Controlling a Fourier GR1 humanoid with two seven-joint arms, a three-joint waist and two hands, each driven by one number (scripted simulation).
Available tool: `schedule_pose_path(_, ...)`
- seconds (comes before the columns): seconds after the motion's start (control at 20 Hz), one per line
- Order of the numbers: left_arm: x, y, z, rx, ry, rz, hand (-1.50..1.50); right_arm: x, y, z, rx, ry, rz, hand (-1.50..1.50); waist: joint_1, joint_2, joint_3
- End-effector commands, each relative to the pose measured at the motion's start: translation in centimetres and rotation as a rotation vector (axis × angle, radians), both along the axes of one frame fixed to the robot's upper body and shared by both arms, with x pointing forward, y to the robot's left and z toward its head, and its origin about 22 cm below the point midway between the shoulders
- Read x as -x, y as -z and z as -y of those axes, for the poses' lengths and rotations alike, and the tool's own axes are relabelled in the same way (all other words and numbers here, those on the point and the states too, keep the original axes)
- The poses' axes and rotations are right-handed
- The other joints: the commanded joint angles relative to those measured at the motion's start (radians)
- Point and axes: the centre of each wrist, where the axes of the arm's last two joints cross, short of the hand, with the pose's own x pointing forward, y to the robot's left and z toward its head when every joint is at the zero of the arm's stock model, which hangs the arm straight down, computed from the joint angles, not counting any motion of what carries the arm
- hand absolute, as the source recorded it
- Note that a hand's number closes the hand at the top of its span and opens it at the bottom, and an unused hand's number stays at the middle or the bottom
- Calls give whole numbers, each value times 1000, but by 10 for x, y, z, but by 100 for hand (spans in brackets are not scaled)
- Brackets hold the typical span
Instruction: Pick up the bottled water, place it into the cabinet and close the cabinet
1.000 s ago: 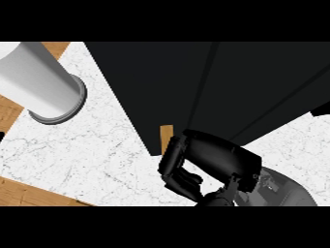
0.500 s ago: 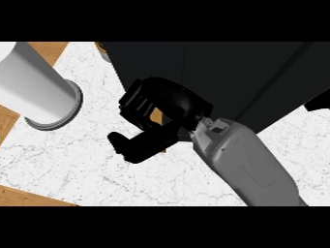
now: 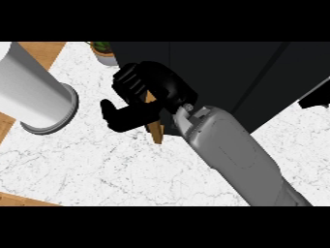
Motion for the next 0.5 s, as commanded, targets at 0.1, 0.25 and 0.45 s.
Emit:
schedule_pose_path(0.1,3,-1,-1,19,-4,-3,-150,-39,-17,6,-137,249,31,150,-6,21,-4)
schedule_pose_path(0.25,8,4,-3,16,-4,-14,-150,-43,-17,12,-202,304,-15,-150,-15,21,-5)
schedule_pose_path(0.45,4,1,-3,14,-7,0,-150,-42,-11,1,-203,302,-3,-150,-16,28,-5)
